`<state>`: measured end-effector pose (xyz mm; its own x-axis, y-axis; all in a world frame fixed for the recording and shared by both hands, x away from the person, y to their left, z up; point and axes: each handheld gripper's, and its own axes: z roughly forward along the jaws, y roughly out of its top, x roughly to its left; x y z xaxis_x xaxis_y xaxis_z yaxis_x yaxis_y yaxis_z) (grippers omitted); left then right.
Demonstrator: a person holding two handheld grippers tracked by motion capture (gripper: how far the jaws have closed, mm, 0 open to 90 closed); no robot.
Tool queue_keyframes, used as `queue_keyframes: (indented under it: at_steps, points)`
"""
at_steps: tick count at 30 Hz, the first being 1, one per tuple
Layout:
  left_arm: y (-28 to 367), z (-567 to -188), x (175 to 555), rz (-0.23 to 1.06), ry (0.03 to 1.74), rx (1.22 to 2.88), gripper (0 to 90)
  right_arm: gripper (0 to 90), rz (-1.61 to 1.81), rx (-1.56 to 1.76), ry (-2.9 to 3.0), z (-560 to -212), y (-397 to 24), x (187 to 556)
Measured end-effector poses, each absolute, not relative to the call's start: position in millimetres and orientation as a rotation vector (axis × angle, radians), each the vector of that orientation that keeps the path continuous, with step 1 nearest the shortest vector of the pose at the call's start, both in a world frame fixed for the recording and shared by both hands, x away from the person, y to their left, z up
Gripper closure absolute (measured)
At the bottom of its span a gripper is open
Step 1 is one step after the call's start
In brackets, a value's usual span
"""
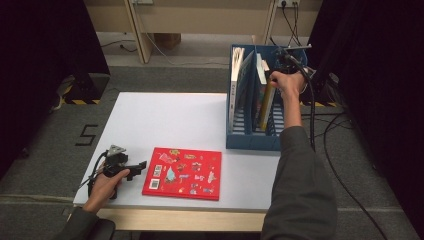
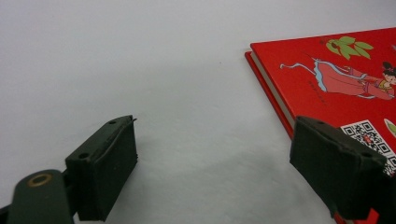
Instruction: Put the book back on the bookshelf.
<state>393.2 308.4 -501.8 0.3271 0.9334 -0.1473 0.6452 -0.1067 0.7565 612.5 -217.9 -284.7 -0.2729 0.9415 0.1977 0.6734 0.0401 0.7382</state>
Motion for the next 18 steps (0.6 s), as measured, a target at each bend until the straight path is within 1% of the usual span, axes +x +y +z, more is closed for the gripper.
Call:
queue_keyframes:
  at_steps: [11, 18]
  points:
    - [307.6, -501.9, 393.3, 0.489, 1.4, 1.841, 14.1, 67.7, 1.187, 1.552, 2.005, -275.2, -230.6, 585.7]
    - [308.2, -501.8, 393.4, 0.483, 1.401, 1.837, 14.2, 63.8, 1.288, 1.521, 1.989, -268.6, -249.2, 559.7]
